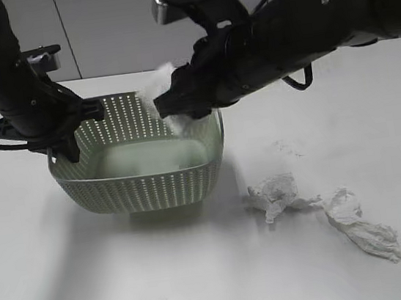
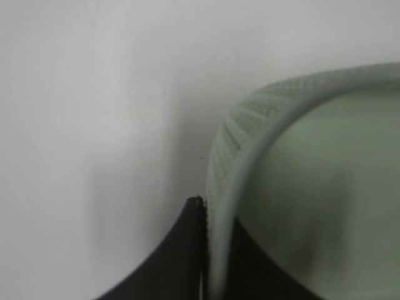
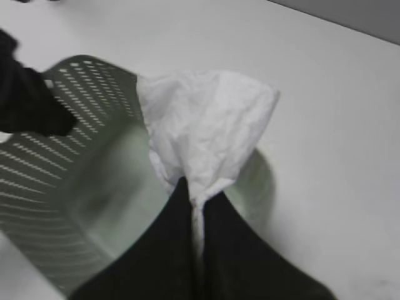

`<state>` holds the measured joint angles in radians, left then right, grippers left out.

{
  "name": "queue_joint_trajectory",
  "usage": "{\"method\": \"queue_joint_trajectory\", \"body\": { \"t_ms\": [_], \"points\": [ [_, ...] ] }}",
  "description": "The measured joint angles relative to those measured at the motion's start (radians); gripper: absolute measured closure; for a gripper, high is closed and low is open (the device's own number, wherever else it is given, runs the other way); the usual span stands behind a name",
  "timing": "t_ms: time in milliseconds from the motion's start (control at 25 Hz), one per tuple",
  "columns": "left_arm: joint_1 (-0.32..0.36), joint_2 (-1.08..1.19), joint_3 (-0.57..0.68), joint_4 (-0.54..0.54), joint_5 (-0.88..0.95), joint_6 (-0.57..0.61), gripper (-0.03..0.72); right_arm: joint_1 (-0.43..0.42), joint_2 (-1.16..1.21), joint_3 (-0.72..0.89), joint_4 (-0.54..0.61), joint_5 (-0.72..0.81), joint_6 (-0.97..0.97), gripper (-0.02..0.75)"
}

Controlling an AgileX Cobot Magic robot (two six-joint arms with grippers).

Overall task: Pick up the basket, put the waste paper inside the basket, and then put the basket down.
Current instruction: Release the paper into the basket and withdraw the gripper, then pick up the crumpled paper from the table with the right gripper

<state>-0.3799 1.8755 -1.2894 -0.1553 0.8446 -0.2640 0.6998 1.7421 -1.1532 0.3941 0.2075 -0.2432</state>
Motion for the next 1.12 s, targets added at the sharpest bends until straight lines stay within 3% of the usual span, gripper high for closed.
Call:
{"method": "queue_joint_trajectory", "body": {
  "t_ms": [80,160,240,480,640,920,1120],
  "points": [
    [0.0,0.0,0.0,0.0,0.0,0.0,0.685,-0.001,0.02,0.0,-0.001,0.0,0.0,0.3],
    [0.0,0.0,0.0,0.001,-0.001,0.0,0.685,-0.009,0.02,-0.011,-0.001,0.018,0.007,0.164],
    [0.0,0.0,0.0,0.002,-0.001,0.0,0.685,-0.03,0.012,-0.051,-0.009,0.096,0.056,0.109],
    [0.0,0.0,0.0,0.01,0.0,0.0,0.685,-0.202,-0.065,-0.104,-0.139,0.386,0.134,0.149],
    [0.0,0.0,0.0,0.01,0.001,0.0,0.685,-0.275,-0.142,0.066,-0.193,0.435,0.14,0.16],
    [0.0,0.0,0.0,0.011,0.002,0.0,0.685,-0.28,-0.175,0.515,-0.26,0.082,0.22,0.16],
    [0.0,0.0,0.0,0.011,0.002,0.0,0.685,-0.28,-0.161,0.65,-0.302,-0.13,0.302,0.16]
  ]
}}
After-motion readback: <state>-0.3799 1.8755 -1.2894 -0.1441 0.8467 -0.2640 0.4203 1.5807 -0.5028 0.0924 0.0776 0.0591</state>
